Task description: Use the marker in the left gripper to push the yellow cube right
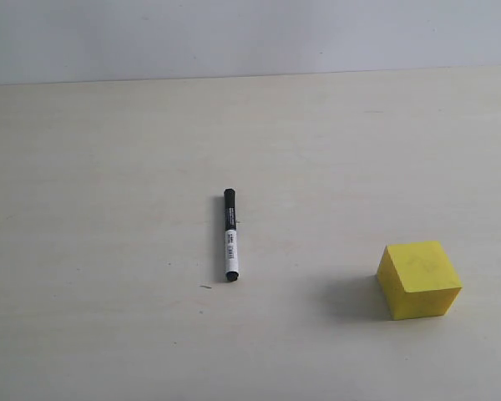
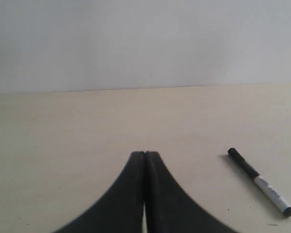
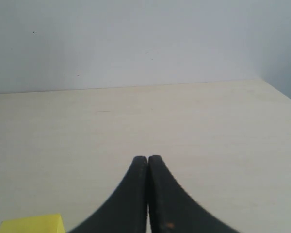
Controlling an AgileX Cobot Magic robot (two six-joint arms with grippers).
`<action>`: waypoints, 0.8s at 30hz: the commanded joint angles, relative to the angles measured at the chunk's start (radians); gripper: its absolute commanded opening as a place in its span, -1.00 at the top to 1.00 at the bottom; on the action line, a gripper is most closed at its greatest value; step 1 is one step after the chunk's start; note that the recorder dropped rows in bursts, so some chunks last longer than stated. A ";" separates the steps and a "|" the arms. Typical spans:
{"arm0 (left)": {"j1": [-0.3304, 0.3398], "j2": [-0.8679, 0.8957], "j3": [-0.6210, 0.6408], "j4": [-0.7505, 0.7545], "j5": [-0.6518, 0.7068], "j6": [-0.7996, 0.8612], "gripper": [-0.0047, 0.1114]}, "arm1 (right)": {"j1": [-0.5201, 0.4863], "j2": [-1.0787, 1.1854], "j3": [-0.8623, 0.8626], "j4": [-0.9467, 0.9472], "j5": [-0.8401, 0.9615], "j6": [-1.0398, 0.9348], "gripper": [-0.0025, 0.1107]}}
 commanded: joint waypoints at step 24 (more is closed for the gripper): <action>0.003 -0.006 0.008 0.000 0.123 -0.002 0.92 | -0.006 -0.006 0.005 0.002 -0.005 -0.004 0.96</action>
